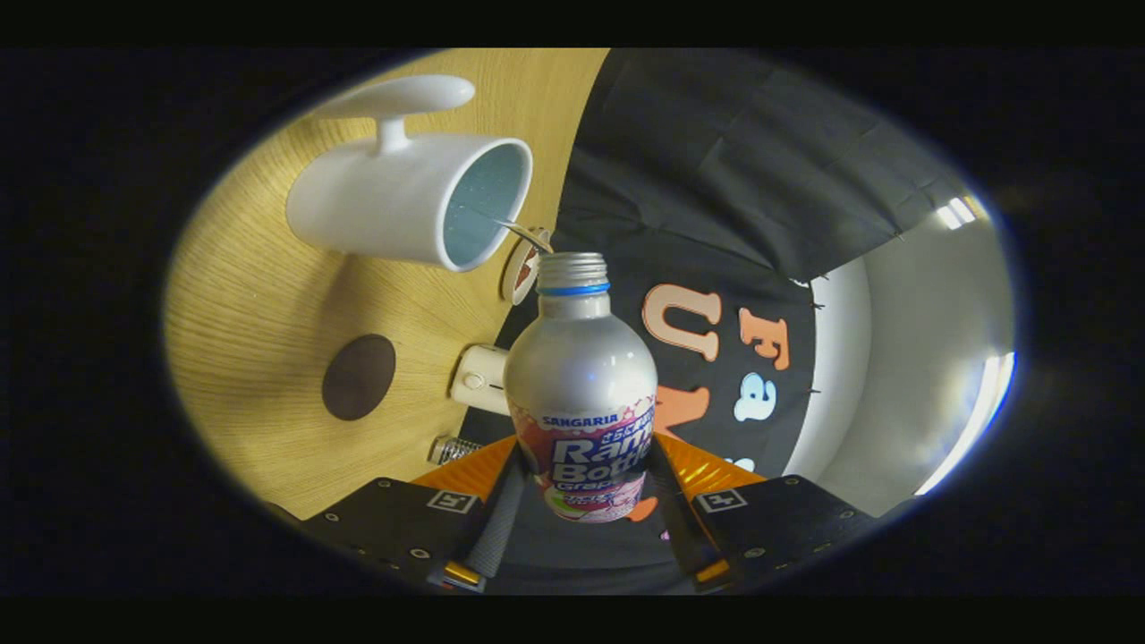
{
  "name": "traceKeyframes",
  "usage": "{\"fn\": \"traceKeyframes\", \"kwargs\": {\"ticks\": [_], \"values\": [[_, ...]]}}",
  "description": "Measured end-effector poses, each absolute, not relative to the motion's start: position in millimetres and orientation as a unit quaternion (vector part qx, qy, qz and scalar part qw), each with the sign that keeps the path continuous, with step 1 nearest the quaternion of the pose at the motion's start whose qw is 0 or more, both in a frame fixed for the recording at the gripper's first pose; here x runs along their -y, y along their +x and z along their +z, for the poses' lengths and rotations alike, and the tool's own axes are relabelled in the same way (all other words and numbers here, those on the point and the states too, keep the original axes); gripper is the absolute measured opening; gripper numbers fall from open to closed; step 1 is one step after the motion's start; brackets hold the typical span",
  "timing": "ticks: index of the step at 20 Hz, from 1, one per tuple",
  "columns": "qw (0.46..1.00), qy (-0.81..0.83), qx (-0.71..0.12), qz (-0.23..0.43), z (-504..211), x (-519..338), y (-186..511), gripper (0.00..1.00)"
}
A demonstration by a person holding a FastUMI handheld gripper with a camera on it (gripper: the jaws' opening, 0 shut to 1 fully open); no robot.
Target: Take the bottle from table, then pour the juice into the cup, finally place the bottle on the coaster
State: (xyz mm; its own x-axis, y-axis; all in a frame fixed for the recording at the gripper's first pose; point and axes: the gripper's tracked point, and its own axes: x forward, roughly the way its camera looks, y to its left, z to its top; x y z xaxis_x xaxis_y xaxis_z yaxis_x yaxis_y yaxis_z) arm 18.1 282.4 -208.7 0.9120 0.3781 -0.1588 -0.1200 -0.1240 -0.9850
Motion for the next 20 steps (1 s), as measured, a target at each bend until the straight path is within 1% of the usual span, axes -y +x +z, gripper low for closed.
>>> {"fn": "traceKeyframes", "kwargs": {"ticks": [5, 8, 20], "values": [[0.648, -0.731, 0.098, 0.191, -206, -285, 16, 0.73], [0.639, -0.736, 0.099, 0.203, -207, -285, 17, 0.73], [0.607, -0.759, 0.140, 0.189, -190, -287, 23, 0.73]]}}
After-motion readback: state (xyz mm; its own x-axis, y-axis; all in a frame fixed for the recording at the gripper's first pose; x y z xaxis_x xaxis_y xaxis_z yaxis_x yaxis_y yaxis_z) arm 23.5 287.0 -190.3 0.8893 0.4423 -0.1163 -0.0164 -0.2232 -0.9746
